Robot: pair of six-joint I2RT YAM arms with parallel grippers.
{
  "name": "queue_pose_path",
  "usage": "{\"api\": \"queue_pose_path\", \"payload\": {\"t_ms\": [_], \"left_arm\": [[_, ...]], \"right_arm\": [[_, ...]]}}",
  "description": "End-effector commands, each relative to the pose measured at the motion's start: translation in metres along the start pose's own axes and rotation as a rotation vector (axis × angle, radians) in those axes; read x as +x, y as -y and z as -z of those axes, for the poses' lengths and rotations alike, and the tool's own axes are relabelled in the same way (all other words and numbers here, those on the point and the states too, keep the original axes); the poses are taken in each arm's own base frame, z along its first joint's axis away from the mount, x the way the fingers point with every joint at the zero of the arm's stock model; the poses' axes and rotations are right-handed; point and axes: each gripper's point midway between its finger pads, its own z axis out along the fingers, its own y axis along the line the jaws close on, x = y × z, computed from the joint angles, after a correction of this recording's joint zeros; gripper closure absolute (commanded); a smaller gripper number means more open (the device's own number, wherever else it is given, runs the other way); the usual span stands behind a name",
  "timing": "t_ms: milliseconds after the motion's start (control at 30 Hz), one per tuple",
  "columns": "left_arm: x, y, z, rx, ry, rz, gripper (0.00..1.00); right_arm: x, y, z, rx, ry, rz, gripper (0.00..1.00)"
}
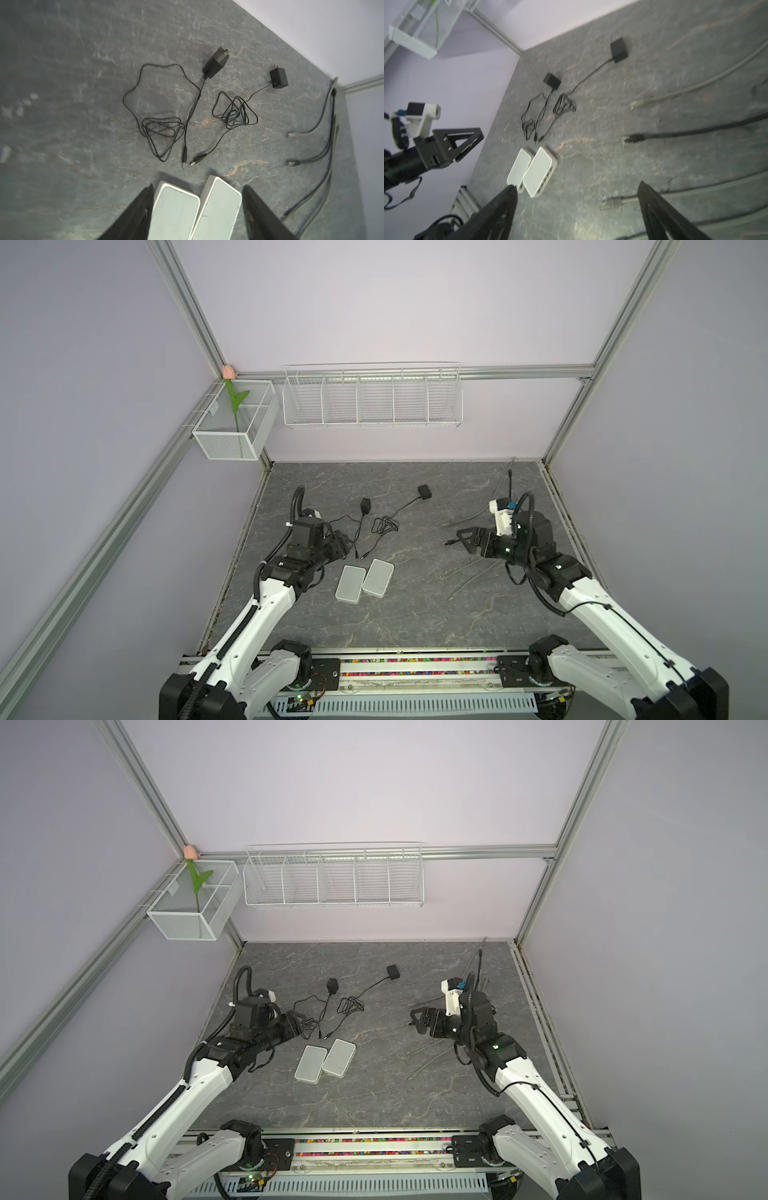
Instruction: Insert the plug into the switch port
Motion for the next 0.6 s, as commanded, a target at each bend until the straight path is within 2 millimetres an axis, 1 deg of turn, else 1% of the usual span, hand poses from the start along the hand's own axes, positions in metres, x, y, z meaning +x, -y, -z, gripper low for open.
{"api": "queue_pose_path", "payload": {"t_ms": [0, 33, 67, 133, 233, 333, 367, 433, 567], "left_arm": [[0.016, 0.014, -0.010, 0.069, -0.052, 0.032, 0.39], [0.022, 0.017, -0.016, 0.071, -0.073, 0.026, 0.42], [0.027, 0.022, -0.022, 0.083, -0.100, 0.020, 0.47], [0.035, 0.032, -0.034, 0.089, -0.140, 0.002, 0.51], [0.037, 0.041, -0.051, 0.048, -0.166, -0.033, 0.56], [0.039, 0.035, -0.071, -0.028, -0.216, -0.042, 0.62], [0.040, 0.033, -0.076, -0.058, -0.242, -0.046, 0.63], [0.041, 0.030, -0.088, -0.108, -0.279, -0.057, 0.69], [0.036, 0.028, -0.105, -0.160, -0.292, -0.057, 0.72]], "right_arm": [[0.005, -0.028, 0.000, -0.081, -0.013, 0.098, 0.03], [0.008, -0.028, -0.002, -0.065, -0.032, 0.123, 0.09], [0.009, -0.028, -0.005, -0.046, -0.050, 0.141, 0.13], [0.012, -0.029, -0.009, -0.024, -0.082, 0.163, 0.15], [0.013, -0.031, -0.015, 0.000, -0.102, 0.180, 0.18], [0.015, -0.031, -0.019, 0.018, -0.113, 0.189, 0.19], [0.015, -0.029, -0.020, 0.033, -0.115, 0.189, 0.19], [0.016, -0.025, -0.021, 0.056, -0.117, 0.193, 0.19], [0.016, -0.019, -0.025, 0.087, -0.119, 0.203, 0.19]]}}
